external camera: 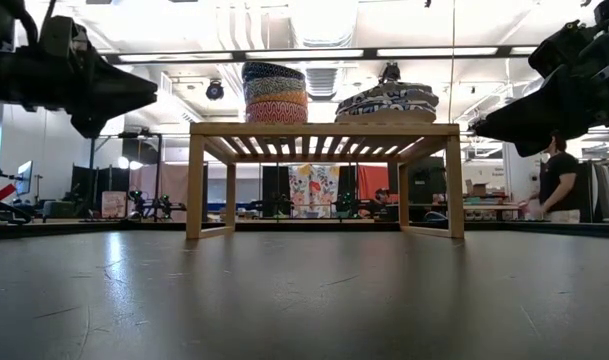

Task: Place and stack bowls onto a shelf
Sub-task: Return to Home Position

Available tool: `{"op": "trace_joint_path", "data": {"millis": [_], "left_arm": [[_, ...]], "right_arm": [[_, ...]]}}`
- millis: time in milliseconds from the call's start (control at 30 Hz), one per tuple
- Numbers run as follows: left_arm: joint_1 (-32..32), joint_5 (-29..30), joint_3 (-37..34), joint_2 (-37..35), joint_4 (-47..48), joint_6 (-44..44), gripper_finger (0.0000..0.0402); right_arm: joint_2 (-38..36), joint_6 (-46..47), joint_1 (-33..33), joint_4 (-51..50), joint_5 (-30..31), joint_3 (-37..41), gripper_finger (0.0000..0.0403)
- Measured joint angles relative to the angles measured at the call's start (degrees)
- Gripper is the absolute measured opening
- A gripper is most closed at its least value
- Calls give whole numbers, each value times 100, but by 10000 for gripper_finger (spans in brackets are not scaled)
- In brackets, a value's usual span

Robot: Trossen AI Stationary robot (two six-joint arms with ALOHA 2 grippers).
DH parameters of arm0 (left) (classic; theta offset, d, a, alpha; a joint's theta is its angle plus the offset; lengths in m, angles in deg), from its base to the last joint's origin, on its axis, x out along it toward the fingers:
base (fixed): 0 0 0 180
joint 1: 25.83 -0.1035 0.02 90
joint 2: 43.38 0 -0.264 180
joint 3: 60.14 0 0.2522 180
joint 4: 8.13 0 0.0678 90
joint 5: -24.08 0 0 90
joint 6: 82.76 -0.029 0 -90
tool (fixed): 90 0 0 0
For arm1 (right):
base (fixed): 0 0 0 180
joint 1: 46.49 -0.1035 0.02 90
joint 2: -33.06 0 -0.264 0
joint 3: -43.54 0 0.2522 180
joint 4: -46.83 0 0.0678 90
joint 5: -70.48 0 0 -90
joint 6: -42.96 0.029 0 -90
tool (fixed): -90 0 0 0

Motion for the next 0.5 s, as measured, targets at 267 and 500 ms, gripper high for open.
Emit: {"op": "trace_joint_path", "data": {"millis": [267, 500], "left_arm": [[2, -3, -2, -773, 936, -105, 100], [6, -4, 59, -951, 926, -105, 100]], "right_arm": [[0, 5, -1, 2, -2, 0, 151], [0, 0, 0, 1, 0, 0, 151]]}}
